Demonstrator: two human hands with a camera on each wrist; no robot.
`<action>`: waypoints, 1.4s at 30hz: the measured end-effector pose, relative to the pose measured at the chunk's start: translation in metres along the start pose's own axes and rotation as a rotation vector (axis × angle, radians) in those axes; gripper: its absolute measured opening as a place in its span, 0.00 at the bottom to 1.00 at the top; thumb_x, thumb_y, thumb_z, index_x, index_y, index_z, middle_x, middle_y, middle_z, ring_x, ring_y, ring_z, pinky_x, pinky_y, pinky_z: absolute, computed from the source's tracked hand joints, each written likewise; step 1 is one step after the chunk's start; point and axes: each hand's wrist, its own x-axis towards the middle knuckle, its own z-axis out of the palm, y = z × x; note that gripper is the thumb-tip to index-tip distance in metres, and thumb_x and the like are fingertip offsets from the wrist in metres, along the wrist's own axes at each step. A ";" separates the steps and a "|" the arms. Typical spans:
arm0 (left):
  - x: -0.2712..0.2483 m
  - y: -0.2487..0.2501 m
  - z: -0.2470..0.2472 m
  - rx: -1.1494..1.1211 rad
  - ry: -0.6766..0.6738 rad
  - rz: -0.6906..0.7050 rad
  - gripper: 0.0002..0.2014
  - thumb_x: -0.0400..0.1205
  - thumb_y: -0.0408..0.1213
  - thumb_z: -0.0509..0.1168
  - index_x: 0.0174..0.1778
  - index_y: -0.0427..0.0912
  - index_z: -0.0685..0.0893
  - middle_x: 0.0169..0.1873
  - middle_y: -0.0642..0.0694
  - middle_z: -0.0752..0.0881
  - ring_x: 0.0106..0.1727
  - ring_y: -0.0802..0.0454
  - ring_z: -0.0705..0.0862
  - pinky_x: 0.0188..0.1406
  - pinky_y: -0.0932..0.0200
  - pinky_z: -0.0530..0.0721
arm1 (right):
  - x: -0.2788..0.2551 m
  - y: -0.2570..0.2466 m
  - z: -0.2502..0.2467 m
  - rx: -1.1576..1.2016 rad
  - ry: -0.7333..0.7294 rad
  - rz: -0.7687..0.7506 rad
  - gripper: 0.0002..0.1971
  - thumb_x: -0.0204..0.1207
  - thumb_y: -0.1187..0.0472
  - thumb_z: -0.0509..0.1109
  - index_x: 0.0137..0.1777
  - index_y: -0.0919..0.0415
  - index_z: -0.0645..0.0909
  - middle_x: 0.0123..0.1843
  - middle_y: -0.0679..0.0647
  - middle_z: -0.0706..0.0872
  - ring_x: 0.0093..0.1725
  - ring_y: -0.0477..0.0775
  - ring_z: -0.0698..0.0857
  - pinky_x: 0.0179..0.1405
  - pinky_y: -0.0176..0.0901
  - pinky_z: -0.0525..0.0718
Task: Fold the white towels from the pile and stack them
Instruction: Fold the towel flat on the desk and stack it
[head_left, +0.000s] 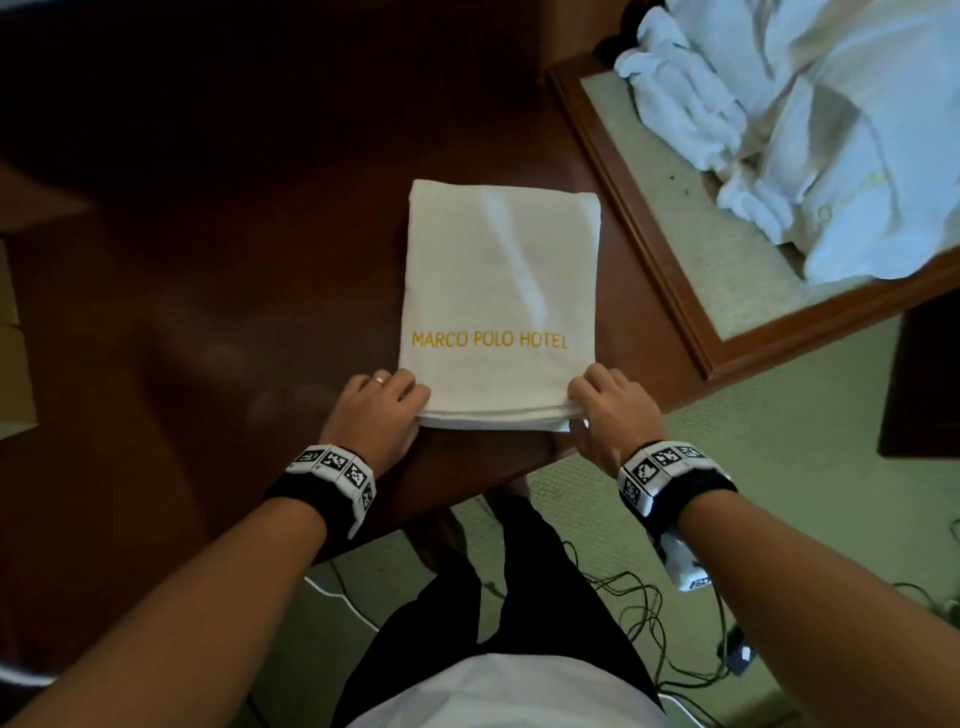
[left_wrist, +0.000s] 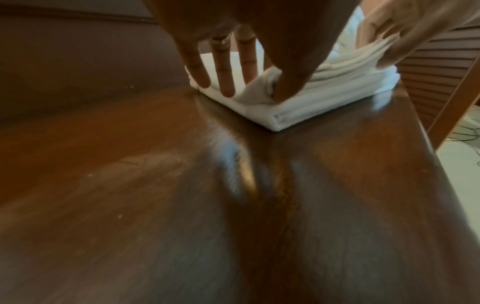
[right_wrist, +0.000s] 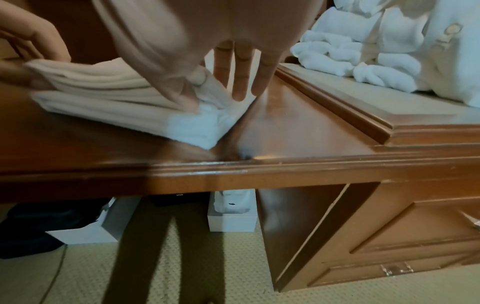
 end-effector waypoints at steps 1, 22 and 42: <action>0.000 0.001 -0.001 -0.012 0.028 0.007 0.08 0.74 0.38 0.66 0.48 0.43 0.81 0.45 0.41 0.83 0.42 0.37 0.81 0.41 0.45 0.78 | 0.000 0.001 0.000 0.019 0.029 -0.002 0.16 0.59 0.64 0.78 0.45 0.60 0.76 0.43 0.58 0.78 0.38 0.64 0.78 0.31 0.51 0.76; 0.044 -0.017 0.025 -0.129 -0.178 -0.091 0.37 0.85 0.66 0.40 0.89 0.52 0.47 0.89 0.52 0.44 0.89 0.51 0.48 0.84 0.39 0.55 | 0.053 -0.002 0.031 -0.041 -0.135 0.176 0.38 0.84 0.32 0.41 0.88 0.50 0.41 0.89 0.52 0.38 0.88 0.52 0.41 0.84 0.58 0.51; 0.133 -0.064 -0.001 -0.168 -0.207 -0.275 0.35 0.88 0.60 0.46 0.88 0.44 0.52 0.89 0.47 0.51 0.87 0.45 0.54 0.83 0.38 0.60 | 0.105 0.047 0.002 -0.018 -0.028 0.264 0.33 0.85 0.38 0.51 0.86 0.50 0.54 0.89 0.53 0.51 0.87 0.58 0.53 0.78 0.67 0.59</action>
